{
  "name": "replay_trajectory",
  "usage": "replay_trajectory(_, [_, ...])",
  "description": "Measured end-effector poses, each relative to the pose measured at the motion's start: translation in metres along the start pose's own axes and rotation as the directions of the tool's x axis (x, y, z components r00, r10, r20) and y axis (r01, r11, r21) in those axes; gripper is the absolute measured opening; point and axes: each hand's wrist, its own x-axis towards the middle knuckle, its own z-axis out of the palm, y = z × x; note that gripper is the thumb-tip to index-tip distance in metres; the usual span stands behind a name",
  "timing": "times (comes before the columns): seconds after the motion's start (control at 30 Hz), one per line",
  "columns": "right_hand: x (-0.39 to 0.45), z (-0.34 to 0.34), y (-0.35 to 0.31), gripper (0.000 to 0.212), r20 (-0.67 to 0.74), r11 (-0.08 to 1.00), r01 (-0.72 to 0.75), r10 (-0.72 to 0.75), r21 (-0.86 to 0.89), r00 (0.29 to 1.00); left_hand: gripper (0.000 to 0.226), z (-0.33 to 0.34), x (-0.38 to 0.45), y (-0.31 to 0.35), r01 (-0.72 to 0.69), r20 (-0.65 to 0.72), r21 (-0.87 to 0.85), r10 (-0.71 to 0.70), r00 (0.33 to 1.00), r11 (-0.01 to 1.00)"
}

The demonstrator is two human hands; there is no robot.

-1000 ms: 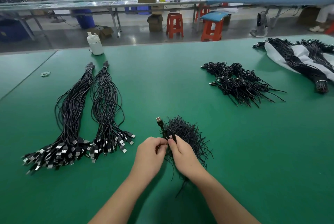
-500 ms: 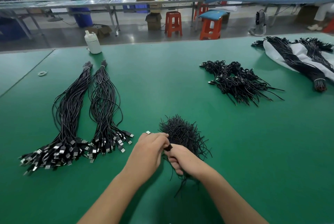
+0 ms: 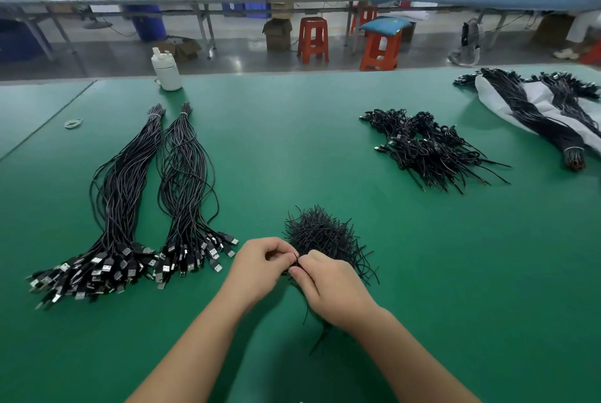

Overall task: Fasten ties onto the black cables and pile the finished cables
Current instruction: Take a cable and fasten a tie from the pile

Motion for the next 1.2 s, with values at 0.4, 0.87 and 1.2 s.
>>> replay_trajectory(0.4, [0.007, 0.002, -0.006, 0.037, -0.038, 0.995, -0.056, 0.053, -0.083, 0.998, 0.007, -0.003, 0.011, -0.009, 0.029, -0.005, -0.087, -0.029, 1.000, 0.996])
replay_trajectory(0.87, [0.019, -0.006, -0.003, 0.038, -0.004, 0.987, 0.074, -0.076, -0.140, 0.997, 0.010, -0.008, 0.018, -0.008, 0.182, 0.085, -0.265, -0.165, 0.983, 0.947])
replay_trajectory(1.2, [0.024, 0.003, 0.000, 0.039, -0.202, 0.889, 0.209, -0.311, -0.409, 0.929, 0.030, -0.020, 0.025, -0.014, 0.173, 0.115, -0.059, -0.166, 0.979, 0.983])
